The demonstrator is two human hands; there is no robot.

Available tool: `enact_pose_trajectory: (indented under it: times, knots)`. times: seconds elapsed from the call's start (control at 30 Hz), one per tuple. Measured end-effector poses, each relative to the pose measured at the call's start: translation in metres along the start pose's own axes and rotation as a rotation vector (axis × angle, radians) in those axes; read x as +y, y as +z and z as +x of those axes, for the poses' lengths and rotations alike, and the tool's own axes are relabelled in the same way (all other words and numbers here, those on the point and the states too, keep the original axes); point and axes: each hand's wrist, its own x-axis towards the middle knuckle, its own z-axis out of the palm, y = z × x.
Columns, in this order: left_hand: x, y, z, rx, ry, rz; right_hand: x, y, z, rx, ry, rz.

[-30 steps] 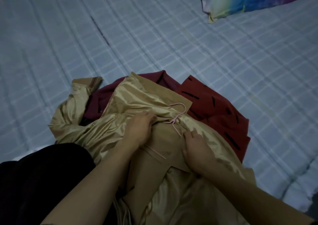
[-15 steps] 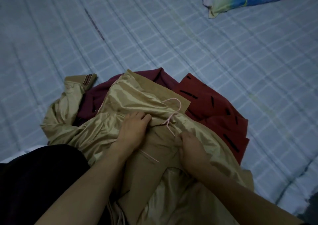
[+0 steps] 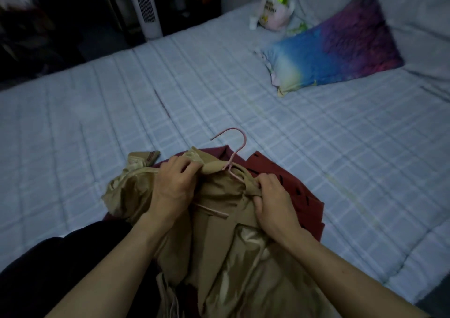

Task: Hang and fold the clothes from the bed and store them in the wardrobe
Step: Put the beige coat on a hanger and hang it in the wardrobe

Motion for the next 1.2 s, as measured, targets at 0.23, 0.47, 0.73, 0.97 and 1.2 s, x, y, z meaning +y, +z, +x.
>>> enact_pose_trajectory:
  times: [0.23,0.47,0.73,0.97,1.2]
  knots:
    - [0.065,-0.116,0.025,0.264,0.001,0.037,-0.068,-0.11,-0.03,0.256,-0.192,-0.001]
    - [0.124,-0.238,0.021,0.523,-0.017,0.087,-0.142,-0.208,-0.06,0.459,-0.45,-0.033]
    - [0.192,-0.34,-0.015,0.686,-0.027,0.216,-0.192,-0.282,-0.112,0.581,-0.737,0.098]
    - [0.273,-0.414,-0.059,0.792,-0.08,0.353,-0.215,-0.335,-0.156,0.54,-0.933,0.242]
    - [0.343,-0.483,-0.142,0.764,-0.173,0.542,-0.258,-0.34,-0.213,0.457,-1.069,0.4]
